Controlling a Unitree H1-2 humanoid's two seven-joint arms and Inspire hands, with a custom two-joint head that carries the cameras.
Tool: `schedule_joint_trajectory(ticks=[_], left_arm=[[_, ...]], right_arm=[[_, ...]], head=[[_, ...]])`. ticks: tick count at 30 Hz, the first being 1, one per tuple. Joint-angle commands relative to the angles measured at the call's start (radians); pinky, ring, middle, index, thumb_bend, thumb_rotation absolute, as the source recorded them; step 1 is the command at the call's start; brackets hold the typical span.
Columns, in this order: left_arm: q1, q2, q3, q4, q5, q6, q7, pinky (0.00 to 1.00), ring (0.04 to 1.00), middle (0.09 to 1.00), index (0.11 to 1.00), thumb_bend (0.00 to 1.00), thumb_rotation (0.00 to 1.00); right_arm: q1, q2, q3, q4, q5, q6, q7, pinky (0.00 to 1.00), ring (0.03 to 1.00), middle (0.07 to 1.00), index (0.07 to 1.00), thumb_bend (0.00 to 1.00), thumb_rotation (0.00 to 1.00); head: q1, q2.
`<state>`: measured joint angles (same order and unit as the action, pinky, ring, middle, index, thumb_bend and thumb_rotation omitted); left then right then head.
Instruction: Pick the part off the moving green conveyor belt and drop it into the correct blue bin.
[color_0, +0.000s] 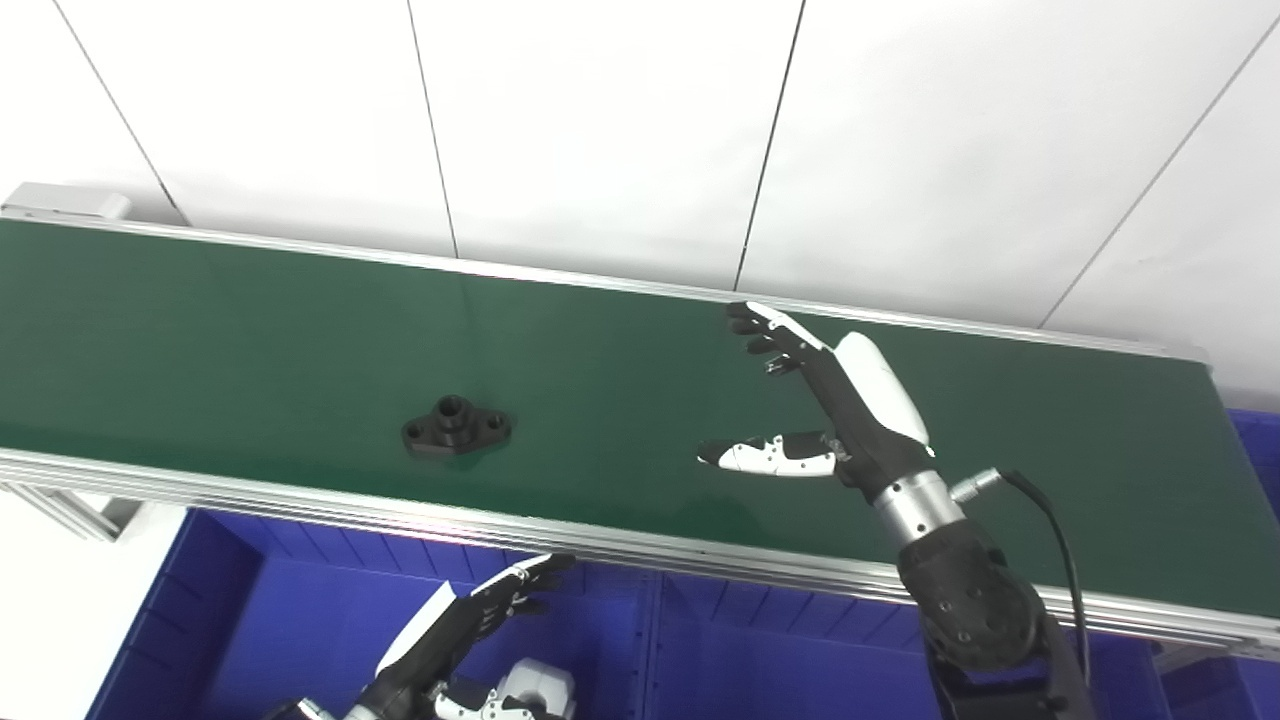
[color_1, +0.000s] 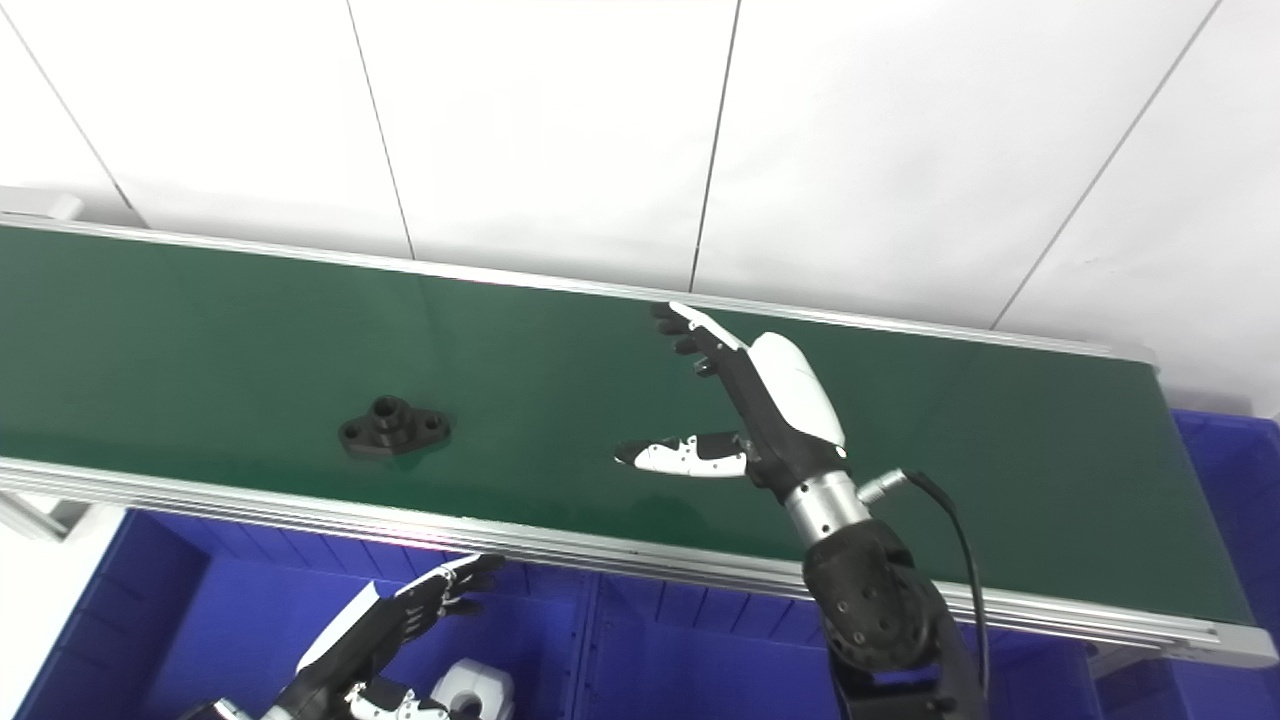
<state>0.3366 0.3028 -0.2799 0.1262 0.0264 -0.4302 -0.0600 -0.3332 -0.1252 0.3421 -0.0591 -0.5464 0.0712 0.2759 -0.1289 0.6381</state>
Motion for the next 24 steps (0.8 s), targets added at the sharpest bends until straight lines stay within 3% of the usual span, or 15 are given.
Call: schedule_joint_trajectory(ticks=[1, 7, 12, 16, 24], left_arm=[[0.002, 0.008, 0.012, -0.022, -0.004, -0.040, -0.014, 0.82, 0.889, 0.926, 0.877, 0.70, 0.24], [0.004, 0.001, 0.009, -0.027, 0.010, -0.040, -0.008, 0.81, 0.885, 0.919, 0.872, 0.70, 0.23], [0.008, 0.002, 0.002, -0.032, 0.023, -0.040, 0.008, 0.80, 0.873, 0.922, 0.881, 0.71, 0.24], [0.010, 0.006, -0.006, -0.034, 0.027, -0.040, 0.017, 0.80, 0.868, 0.919, 0.880, 0.71, 0.24], [0.014, 0.011, -0.018, -0.035, 0.030, -0.040, 0.034, 0.79, 0.859, 0.911, 0.871, 0.72, 0.23]], right_arm=[[-0.055, -0.001, 0.009, 0.000, -0.011, 0.010, 0.006, 0.72, 0.809, 0.838, 0.868, 0.80, 0.28], [-0.114, -0.009, 0.050, 0.050, -0.042, -0.007, 0.037, 0.70, 0.779, 0.815, 0.855, 0.81, 0.27], [-0.150, 0.005, 0.075, 0.066, -0.051, 0.028, 0.072, 0.67, 0.750, 0.801, 0.853, 0.82, 0.28], [-0.180, 0.017, 0.091, 0.080, -0.065, 0.055, 0.103, 0.69, 0.773, 0.822, 0.869, 0.81, 0.33], [-0.237, 0.034, 0.136, 0.128, -0.101, 0.068, 0.123, 0.69, 0.785, 0.832, 0.876, 0.81, 0.33]], head=[[0.005, 0.001], [0.039, 0.012], [0.050, 0.020], [0.053, 0.027], [0.061, 0.032]])
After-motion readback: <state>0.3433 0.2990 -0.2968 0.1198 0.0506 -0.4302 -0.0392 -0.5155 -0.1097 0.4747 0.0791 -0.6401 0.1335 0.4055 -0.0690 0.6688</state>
